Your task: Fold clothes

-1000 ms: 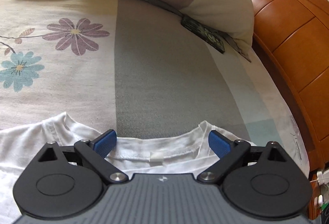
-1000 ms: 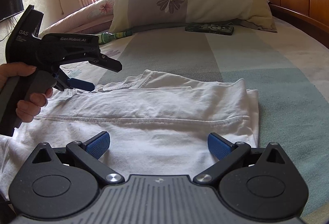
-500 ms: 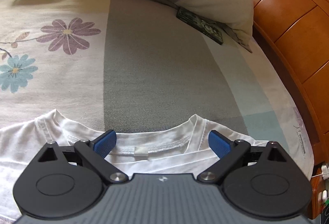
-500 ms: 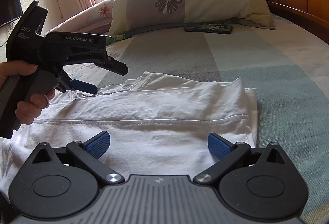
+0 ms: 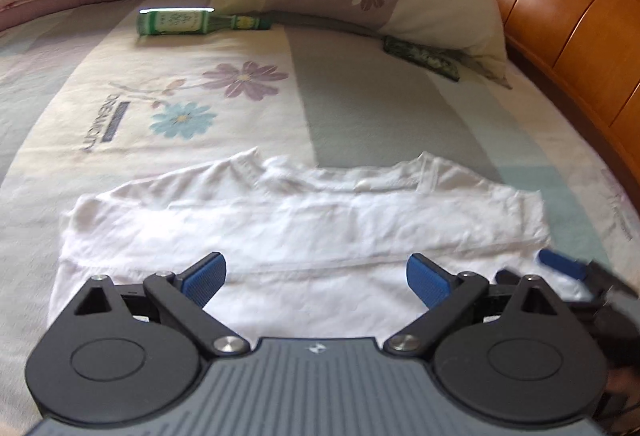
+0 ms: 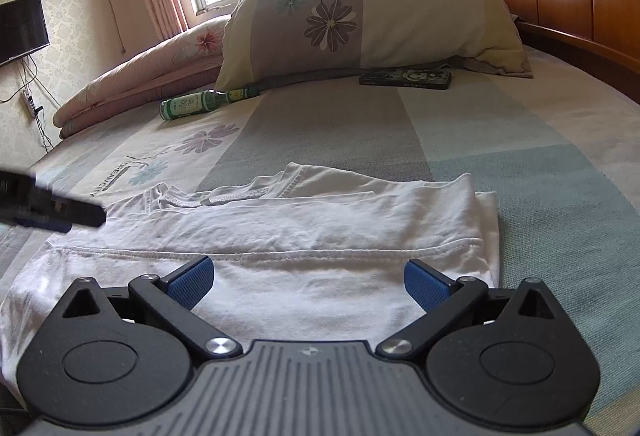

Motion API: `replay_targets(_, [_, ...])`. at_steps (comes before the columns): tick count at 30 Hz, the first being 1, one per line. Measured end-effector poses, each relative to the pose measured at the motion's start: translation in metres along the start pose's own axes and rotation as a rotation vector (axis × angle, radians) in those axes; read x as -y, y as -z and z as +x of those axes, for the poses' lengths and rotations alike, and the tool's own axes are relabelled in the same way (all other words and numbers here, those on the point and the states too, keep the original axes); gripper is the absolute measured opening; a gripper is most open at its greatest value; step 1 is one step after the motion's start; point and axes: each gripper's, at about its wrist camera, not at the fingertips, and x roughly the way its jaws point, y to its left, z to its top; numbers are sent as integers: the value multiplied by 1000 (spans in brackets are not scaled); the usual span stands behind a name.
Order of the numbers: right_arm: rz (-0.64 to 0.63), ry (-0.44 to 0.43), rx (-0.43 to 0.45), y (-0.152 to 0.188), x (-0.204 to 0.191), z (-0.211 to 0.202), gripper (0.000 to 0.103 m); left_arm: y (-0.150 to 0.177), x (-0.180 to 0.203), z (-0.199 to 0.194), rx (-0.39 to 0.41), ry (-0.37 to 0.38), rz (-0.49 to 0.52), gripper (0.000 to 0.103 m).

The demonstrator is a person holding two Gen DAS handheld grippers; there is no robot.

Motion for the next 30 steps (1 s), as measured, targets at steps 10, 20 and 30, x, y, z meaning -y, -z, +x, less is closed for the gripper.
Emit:
replay_targets(10, [60,16,-54,32,-19,-38,103,55,-35,-51,31,-28,-28,97])
replay_targets(20, [66,-61,-96,32,-50,-60,103,33,-88,-94,22,159,-252,98])
replay_targets(30, [57,-59,-124,36,-59,-67,103,63,-135,-85,-90,-97,-408,96])
